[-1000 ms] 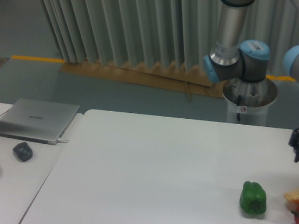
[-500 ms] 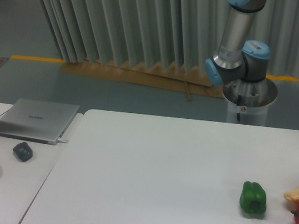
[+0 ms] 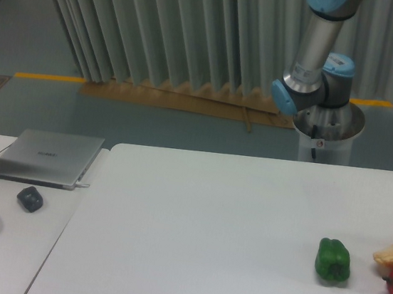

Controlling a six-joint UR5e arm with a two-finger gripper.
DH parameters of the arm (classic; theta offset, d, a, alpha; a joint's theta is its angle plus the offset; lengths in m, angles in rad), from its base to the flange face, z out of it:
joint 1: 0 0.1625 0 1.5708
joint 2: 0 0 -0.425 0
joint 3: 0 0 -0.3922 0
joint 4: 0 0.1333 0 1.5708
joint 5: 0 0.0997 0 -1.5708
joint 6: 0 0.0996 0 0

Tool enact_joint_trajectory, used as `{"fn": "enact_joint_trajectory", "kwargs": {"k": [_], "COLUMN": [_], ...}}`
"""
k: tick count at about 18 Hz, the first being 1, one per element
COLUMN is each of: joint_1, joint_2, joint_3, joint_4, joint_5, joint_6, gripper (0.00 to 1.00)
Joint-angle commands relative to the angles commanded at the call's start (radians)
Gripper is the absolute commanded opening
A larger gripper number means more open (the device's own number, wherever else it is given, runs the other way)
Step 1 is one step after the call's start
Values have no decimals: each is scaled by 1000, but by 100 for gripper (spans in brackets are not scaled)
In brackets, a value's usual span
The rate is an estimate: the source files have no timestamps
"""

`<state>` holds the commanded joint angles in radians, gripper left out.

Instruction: Place the yellow pepper on the table

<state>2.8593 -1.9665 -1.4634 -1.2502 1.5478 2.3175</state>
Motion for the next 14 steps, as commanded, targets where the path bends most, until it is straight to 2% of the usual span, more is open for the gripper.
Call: {"fn": "enact_joint_trajectory", "kwargs": {"k": [4, 6, 7, 8, 9, 12, 14], "joint_1": [8, 9, 6, 2, -1, 11, 11], "joint_2": [-23, -28, -29, -29, -34, -41, -43], "joint_3": [11, 11, 8, 9, 9, 18, 11], "joint_4": [-2, 0, 3, -3, -3, 2, 2], "joint_5": [9, 11, 24, 97, 121, 143, 156], "joint_6": [193, 221, 239, 308, 353, 501, 516], "gripper": [100, 100, 100, 100, 100, 100, 100]}}
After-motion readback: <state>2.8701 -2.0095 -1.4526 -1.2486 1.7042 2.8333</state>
